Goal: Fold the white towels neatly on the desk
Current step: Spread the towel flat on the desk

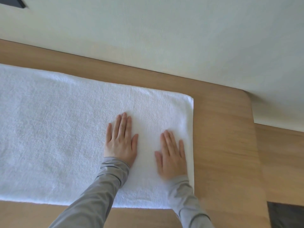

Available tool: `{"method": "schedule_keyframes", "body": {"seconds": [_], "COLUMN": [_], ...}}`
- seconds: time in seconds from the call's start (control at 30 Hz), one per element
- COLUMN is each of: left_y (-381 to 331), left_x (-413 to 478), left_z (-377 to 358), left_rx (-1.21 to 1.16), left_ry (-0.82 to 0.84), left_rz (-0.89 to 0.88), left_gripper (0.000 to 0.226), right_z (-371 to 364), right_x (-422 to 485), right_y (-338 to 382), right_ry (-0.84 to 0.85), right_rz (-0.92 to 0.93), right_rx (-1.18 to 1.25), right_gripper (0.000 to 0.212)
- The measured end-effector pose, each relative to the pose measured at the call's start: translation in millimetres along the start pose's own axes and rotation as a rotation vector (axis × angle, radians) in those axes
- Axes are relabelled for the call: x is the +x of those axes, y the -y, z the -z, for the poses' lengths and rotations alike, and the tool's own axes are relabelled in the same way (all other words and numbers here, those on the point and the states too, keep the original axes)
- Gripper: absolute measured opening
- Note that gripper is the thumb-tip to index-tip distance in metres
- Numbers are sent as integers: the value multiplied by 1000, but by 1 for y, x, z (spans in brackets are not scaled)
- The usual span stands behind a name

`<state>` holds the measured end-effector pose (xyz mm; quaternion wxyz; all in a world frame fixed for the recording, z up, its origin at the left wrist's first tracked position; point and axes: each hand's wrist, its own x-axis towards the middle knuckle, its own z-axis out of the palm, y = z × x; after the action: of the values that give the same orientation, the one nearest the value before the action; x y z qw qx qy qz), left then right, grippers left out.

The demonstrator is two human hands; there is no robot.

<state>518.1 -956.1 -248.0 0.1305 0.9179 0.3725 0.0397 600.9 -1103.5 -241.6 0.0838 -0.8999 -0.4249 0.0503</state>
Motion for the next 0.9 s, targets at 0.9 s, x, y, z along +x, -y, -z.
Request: {"method": "schedule_keyframes", "body": {"seconds": [0.9], "left_y": [-2], "left_x": [0], "left_z": [3], "left_rx": [9], "left_ry": [13], "left_rz": [3], "left_gripper": [62], "right_z": [22], "right_x": [72], "right_y": [-12], "right_ry": [118], "right_rz": [265], "right_rx": [49], "right_gripper": [60]}}
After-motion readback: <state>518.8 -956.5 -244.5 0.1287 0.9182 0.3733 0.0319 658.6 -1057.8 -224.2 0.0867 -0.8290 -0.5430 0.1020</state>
